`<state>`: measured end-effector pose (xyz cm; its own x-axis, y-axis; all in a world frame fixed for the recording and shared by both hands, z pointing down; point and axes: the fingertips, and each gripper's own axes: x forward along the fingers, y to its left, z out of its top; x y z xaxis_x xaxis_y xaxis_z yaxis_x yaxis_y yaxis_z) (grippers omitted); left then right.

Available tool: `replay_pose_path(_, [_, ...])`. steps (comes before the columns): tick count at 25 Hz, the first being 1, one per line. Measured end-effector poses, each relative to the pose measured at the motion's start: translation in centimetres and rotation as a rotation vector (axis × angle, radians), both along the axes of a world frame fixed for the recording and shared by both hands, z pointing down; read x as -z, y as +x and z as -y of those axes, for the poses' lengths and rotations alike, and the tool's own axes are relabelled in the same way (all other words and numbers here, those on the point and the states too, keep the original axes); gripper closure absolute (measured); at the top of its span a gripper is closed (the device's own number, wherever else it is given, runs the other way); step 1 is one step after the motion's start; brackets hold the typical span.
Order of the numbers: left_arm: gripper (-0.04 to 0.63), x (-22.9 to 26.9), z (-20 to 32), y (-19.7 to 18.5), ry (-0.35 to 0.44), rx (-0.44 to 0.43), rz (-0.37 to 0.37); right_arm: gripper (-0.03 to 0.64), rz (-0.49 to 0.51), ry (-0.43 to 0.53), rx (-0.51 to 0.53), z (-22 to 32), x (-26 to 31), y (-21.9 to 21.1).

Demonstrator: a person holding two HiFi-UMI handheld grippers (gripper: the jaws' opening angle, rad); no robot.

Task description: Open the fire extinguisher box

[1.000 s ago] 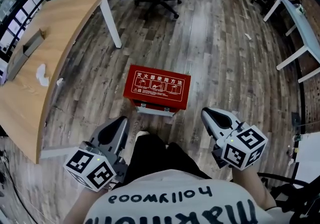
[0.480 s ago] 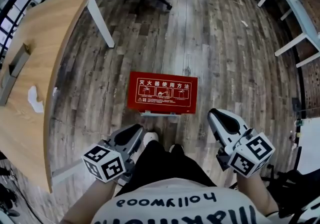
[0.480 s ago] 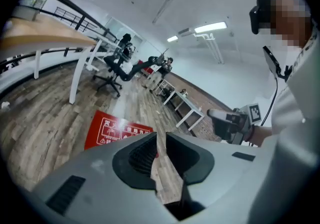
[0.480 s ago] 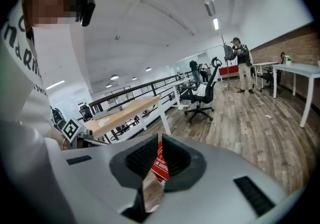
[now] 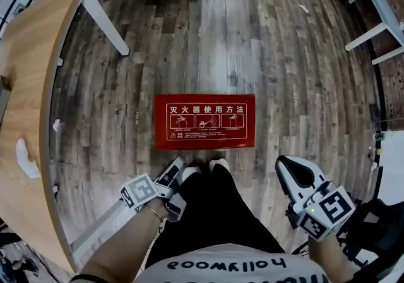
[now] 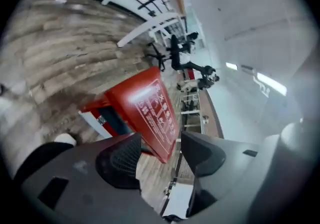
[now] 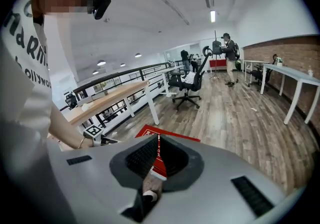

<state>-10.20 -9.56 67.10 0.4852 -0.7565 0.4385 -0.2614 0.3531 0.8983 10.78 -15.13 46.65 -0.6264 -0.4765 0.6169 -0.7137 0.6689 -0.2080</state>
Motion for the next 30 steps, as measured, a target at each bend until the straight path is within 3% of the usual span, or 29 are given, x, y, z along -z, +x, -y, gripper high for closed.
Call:
replay_pose_path(2, [0.362, -2.6, 0.4, -0.6, -0.061, 0.085, -0.058, 0.604, -0.008, -0.019, -0.004, 0.3, -0.9, 0.6])
replay_pose_path(4, [0.360, -3.9, 1.3, -0.8, -0.046, 0.118, -0.083, 0.604, -0.019, -0.029, 0.004, 0.7, -1.5, 1.0])
replay_pose_path(7, [0.353, -4.8, 2.8, -0.8, 0.029, 0.096, -0.074, 0.604, -0.019, -0.042, 0.017, 1.2, -2.5, 1.6])
replay_pose_path(10, [0.337, -6.4, 2.8, -1.2, -0.003, 0.053, -0.030, 0.604, -0.017, -0.057, 0.029, 1.5, -3.6, 1.8])
replay_pose_path(16, [0.325, -7.6, 3.7, -0.8, 0.025, 0.144, -0.147, 0.604, -0.024, -0.096, 0.069, 0.9, -5.6, 1.7])
replay_pose_path(20, [0.325, -9.3, 3.5, -0.7, -0.021, 0.205, -0.159, 0.604, -0.014, -0.109, 0.085, 0.6, -6.3, 1.5])
replay_pose_path(25, [0.328, -8.9, 6.6, -1.4, 0.057, 0.326, -0.214, 0.604, -0.008, -0.111, 0.084, 0.4, -6.8, 1.7])
replay_pose_path(30, [0.432, -7.2, 6.0, -1.2, 0.132, 0.300, -0.205, 0.604, -0.004, -0.115, 0.075, -0.2, -7.1, 2.0])
